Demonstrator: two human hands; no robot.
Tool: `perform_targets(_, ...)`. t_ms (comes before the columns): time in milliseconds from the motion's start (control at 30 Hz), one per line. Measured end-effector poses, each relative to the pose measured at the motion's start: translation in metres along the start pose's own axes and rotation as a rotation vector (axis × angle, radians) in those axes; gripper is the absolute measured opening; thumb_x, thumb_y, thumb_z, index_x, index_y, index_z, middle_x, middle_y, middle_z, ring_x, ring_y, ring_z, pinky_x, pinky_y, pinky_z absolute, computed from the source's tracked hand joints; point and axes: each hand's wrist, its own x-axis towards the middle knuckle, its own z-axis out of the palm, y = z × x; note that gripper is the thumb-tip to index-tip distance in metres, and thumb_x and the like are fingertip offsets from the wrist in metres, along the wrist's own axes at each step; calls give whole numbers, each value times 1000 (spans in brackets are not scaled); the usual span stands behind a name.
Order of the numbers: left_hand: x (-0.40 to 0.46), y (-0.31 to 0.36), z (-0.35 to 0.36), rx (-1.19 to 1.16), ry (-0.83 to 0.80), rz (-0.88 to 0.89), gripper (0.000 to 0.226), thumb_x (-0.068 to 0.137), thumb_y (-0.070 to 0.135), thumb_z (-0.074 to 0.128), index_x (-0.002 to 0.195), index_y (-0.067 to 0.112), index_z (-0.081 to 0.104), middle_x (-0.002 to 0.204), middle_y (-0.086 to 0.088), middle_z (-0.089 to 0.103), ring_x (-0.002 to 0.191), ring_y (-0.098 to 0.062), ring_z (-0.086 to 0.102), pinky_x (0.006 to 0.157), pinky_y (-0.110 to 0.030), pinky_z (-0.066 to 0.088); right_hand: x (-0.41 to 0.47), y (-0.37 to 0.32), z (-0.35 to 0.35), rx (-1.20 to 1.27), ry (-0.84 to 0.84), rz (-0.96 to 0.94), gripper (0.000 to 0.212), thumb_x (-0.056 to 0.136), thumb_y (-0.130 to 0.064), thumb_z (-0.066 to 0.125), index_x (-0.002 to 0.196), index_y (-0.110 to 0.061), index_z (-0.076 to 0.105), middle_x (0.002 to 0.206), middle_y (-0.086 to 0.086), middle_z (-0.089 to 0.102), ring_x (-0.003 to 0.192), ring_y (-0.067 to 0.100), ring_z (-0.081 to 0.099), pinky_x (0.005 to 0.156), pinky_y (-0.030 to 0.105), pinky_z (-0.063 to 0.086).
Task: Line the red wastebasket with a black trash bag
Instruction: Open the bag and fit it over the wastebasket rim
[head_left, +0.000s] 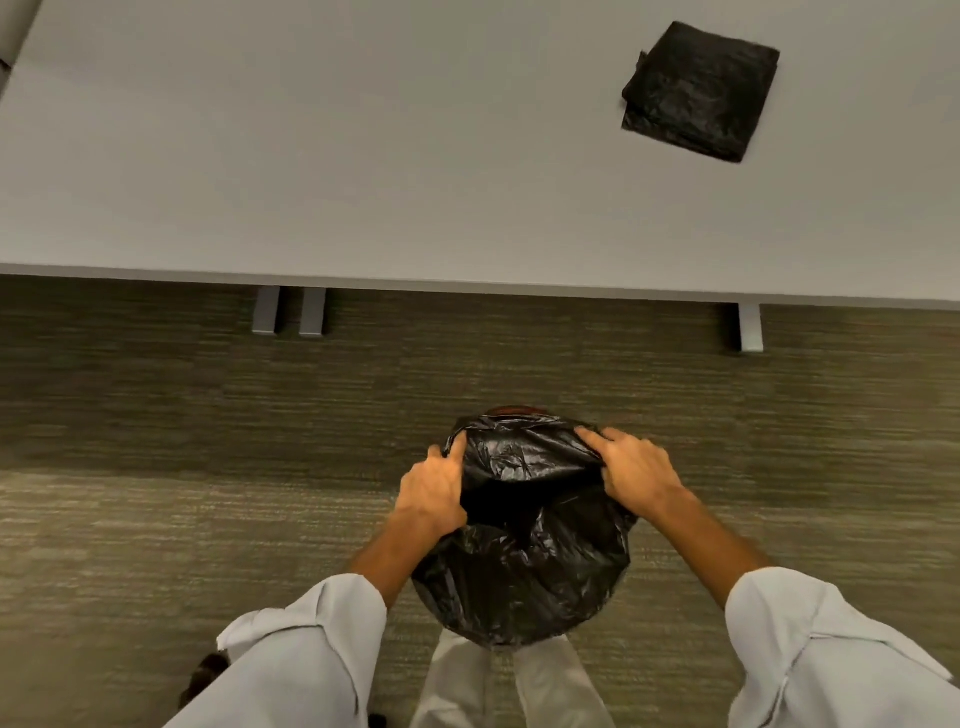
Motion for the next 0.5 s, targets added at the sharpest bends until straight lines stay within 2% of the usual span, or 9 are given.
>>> perform_targets(167, 45, -10, 32, 111, -33, 33, 111, 78, 23, 75, 155, 24, -4, 134, -14, 49, 116, -34, 57, 92, -42, 49, 34, 18, 46, 225, -19, -65, 65, 86, -16, 64, 146, -28, 43, 141, 0, 54, 122, 28, 57, 93, 45, 53)
perform_targets(300, 76, -19, 58, 118, -63, 36, 110, 79, 26, 73, 155, 28, -6, 128, -12, 53, 115, -32, 57, 91, -41, 48, 58, 23, 78, 261, -56, -90, 77, 83, -19, 68, 152, -21, 34, 142, -1, 50, 123, 28, 55, 91, 46, 53)
perform_targets(400, 101, -23, 77, 108, -74, 33, 110, 79, 23, 73, 155, 31, -6, 123, -9, 55, 112, -30, 58, 90, -41, 49, 78, 28, 103, 215, -94, -77, 86, 85, -26, 71, 156, -20, 22, 150, -1, 39, 125, 28, 53, 93, 46, 53)
perform_targets(500, 127, -25, 92, 111, -73, 36, 110, 78, 21, 73, 155, 32, -5, 122, -9, 55, 111, -30, 59, 89, -40, 50, 97, 33, 121, 160, -108, -67, 86, 85, -23, 71, 155, -20, 22, 155, 3, 33, 126, 31, 53, 94, 45, 52)
